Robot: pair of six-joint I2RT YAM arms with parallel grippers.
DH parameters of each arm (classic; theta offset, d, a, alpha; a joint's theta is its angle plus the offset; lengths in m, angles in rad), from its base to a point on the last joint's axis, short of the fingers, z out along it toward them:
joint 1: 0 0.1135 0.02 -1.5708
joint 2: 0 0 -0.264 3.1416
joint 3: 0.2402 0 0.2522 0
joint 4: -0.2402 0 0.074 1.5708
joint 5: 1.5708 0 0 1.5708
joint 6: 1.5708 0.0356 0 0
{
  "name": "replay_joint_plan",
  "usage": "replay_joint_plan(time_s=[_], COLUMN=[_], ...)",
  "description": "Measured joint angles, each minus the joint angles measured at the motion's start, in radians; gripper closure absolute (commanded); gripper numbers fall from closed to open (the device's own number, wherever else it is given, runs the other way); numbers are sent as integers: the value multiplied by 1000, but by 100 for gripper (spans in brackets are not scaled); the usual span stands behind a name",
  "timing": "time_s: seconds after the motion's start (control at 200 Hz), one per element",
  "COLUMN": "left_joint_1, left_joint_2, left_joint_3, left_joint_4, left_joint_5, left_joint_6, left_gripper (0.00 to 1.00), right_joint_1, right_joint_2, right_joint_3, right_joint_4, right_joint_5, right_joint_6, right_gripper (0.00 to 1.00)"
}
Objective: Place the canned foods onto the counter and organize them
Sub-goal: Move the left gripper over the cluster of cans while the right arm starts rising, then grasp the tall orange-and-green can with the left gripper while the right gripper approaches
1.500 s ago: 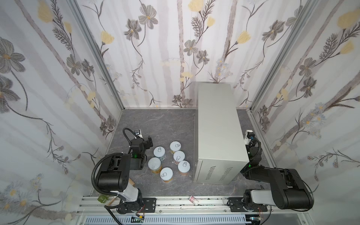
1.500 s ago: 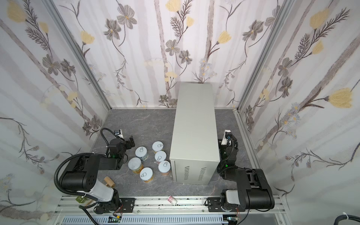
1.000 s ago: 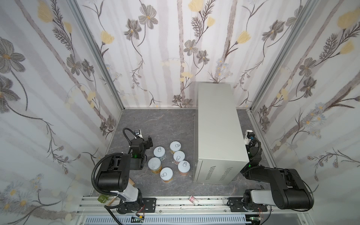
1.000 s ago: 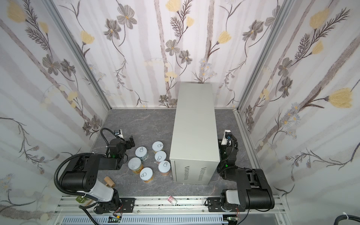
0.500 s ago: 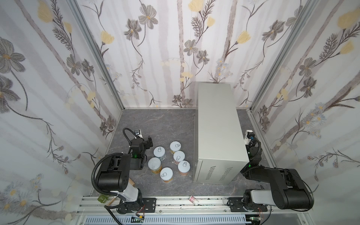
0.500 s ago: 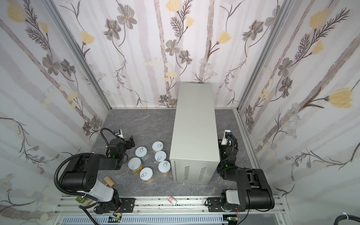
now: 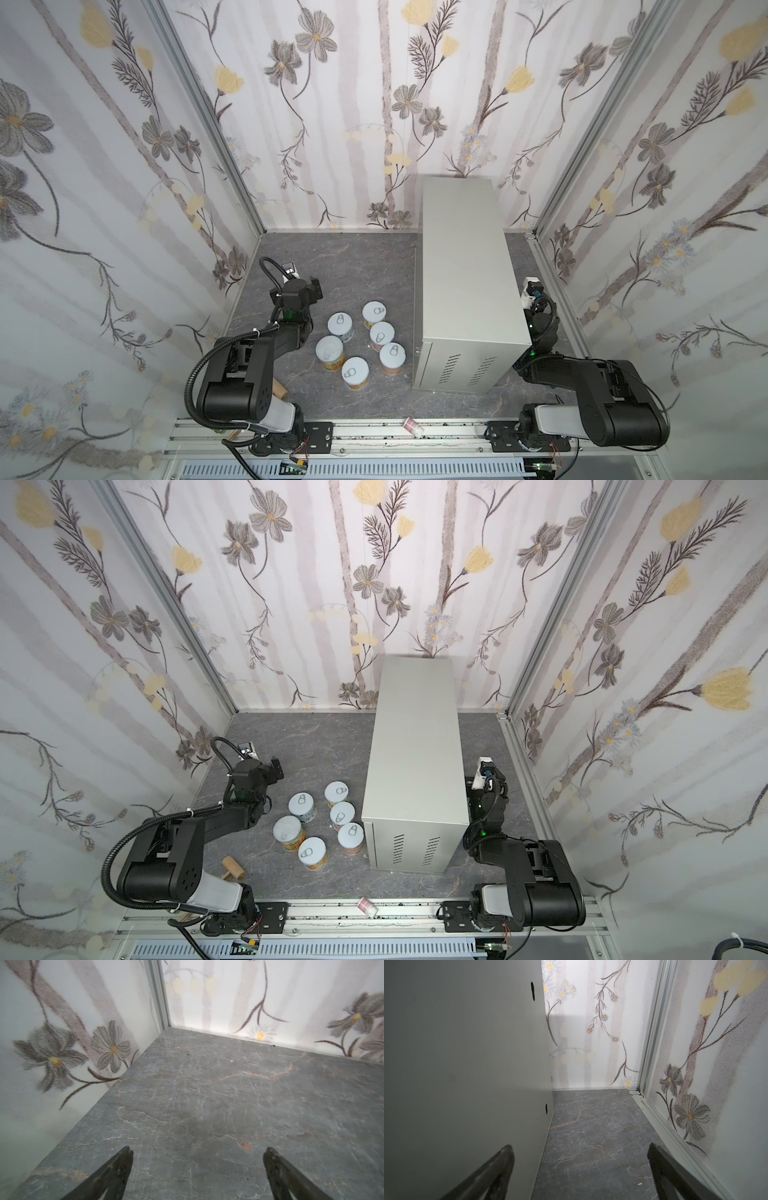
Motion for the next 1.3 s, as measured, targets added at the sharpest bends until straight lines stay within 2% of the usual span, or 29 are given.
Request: replay_joint_plan(time_s=[0.13,0.315,0.44,0.619,0.849,1.004,1.124,1.299], left_joint_1=[-21,-93,-127,-135,-154,-188,-255,-368], left_joint_2=[-66,-149,-209,-357,-488,-511,-499,-422], left_joint_3=[149,311,387,430,419,390,375,370], left_joint_4=[-266,-699,-980,-1276,-1507,-1601,-1627,-1641], left_joint_5=[-110,-194,-182,-95,144,291,357,347], left_joint_6=[-103,-304,-402,-453,-453,-457,-482,-536], left_gripper=[0,0,0,0,0,0,0,0], right_joint_1=[0,-3,-4,-9,-65,-146,-186,-181], right_joint_2=[0,0,0,-18,-153,-162,-203,-274], right_joint_3=[0,0,4,27,319,735,953,1137], right_joint_4=[0,0,-2,-46,-480,-985,-1262,-1533], right_joint_5=[0,0,0,15,160,237,225,75], right_joint_6=[0,0,0,13,88,121,147,146], right_gripper=[0,0,0,0,0,0,0,0])
